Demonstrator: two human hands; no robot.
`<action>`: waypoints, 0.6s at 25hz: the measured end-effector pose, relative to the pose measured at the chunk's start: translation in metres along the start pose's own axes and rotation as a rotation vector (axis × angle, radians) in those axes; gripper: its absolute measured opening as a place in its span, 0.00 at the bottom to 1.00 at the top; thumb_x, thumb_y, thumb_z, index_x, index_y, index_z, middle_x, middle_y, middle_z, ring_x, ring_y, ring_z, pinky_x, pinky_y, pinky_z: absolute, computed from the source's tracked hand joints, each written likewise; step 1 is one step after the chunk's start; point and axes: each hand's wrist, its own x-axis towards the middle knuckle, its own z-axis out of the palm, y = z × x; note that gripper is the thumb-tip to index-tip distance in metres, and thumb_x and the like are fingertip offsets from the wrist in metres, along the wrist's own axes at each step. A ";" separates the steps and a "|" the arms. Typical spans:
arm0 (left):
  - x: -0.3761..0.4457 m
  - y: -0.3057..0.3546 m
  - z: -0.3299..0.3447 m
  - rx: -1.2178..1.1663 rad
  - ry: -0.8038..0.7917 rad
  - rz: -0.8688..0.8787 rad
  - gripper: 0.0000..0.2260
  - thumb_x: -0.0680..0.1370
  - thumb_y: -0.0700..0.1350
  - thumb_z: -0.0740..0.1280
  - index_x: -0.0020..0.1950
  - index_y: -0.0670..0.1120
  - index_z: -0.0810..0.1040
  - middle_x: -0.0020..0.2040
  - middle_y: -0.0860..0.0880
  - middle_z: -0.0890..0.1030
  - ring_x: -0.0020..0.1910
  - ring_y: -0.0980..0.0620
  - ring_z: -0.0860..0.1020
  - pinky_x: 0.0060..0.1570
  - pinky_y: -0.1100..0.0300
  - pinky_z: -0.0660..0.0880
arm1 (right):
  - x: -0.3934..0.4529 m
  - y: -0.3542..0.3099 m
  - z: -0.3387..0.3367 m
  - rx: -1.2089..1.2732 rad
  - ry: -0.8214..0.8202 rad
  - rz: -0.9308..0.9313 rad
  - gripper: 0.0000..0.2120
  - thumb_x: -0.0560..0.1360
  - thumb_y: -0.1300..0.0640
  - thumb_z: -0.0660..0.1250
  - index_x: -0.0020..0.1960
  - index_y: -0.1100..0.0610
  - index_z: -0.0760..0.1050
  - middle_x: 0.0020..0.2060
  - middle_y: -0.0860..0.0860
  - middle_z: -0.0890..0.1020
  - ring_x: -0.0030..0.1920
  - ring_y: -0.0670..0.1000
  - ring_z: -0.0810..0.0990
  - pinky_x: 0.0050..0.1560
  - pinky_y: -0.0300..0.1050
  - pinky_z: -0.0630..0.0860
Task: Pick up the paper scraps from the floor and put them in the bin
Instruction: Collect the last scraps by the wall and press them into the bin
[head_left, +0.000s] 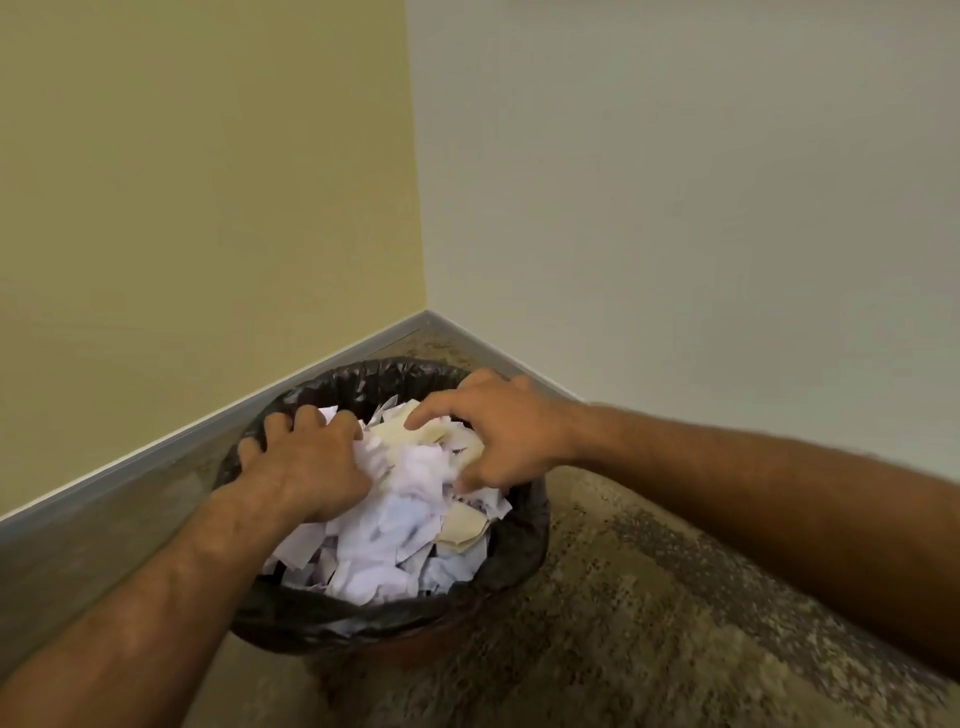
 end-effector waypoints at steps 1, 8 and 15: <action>0.001 0.001 -0.003 -0.007 -0.027 0.006 0.23 0.76 0.53 0.65 0.70 0.58 0.63 0.71 0.47 0.63 0.71 0.41 0.59 0.69 0.43 0.60 | -0.003 0.005 -0.001 -0.014 -0.026 0.004 0.36 0.67 0.51 0.75 0.71 0.40 0.65 0.61 0.47 0.74 0.64 0.51 0.65 0.63 0.58 0.64; -0.004 0.099 -0.023 -0.434 0.497 0.480 0.25 0.75 0.58 0.68 0.69 0.50 0.70 0.65 0.50 0.75 0.66 0.48 0.70 0.65 0.48 0.70 | -0.072 0.109 -0.019 0.159 0.534 0.108 0.15 0.76 0.50 0.70 0.62 0.50 0.77 0.59 0.45 0.80 0.57 0.44 0.76 0.53 0.46 0.79; 0.026 0.287 0.078 -0.417 0.423 0.851 0.28 0.75 0.62 0.66 0.71 0.49 0.69 0.68 0.50 0.74 0.67 0.50 0.71 0.68 0.54 0.68 | -0.188 0.271 0.063 -0.093 0.341 0.525 0.12 0.77 0.56 0.69 0.59 0.53 0.79 0.56 0.51 0.83 0.53 0.51 0.80 0.56 0.47 0.76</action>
